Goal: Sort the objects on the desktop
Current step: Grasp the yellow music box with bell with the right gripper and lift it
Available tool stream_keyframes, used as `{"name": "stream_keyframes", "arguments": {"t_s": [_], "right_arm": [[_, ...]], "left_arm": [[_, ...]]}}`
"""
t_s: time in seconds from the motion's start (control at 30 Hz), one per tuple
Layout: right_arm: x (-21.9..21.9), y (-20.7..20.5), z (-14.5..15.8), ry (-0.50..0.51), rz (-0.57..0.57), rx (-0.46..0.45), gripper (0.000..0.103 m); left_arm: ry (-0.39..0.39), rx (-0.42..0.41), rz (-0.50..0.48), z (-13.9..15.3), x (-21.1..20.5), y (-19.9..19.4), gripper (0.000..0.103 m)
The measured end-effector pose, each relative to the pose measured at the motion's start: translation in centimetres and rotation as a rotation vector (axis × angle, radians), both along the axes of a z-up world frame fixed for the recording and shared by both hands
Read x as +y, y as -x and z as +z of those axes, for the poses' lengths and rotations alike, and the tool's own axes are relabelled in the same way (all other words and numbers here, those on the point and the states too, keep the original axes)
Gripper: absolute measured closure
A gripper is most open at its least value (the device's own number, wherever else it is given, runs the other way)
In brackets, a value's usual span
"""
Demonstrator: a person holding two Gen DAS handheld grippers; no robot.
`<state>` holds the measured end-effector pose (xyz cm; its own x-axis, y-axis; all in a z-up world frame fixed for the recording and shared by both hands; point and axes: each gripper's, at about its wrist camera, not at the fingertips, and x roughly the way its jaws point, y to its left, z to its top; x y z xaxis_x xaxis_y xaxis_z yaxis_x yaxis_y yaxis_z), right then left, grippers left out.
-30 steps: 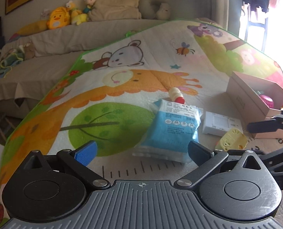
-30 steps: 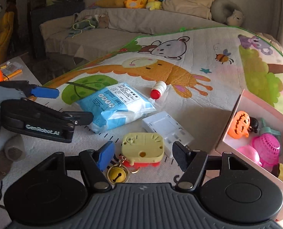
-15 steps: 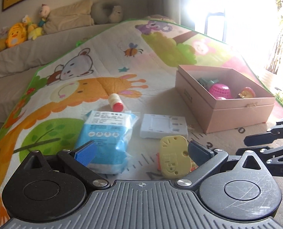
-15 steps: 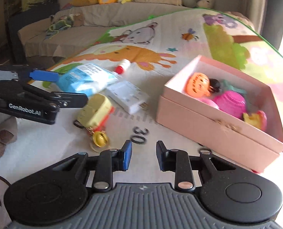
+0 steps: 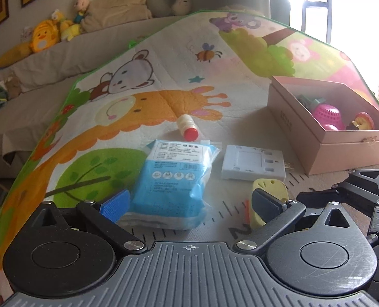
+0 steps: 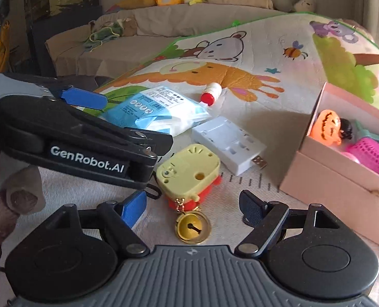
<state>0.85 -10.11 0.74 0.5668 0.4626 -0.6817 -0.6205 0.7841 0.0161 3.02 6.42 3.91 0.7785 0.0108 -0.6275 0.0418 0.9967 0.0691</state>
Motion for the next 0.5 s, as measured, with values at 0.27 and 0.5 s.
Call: {"name": "stream_keyframes", "arguments": {"t_s": [0.27,0.5], "right_arm": [[-2.2,0.6,0.6,0.011,-0.035,0.004,0.072],[-9.0,0.8,1.2,0.017,-0.222,0.003,0.072]], "left_arm": [[0.045,-0.007,-0.013,-0.6,0.2,0.2,0.0],[0.063,-0.002,-0.069,-1.4,-0.2,0.9,0.0]]}}
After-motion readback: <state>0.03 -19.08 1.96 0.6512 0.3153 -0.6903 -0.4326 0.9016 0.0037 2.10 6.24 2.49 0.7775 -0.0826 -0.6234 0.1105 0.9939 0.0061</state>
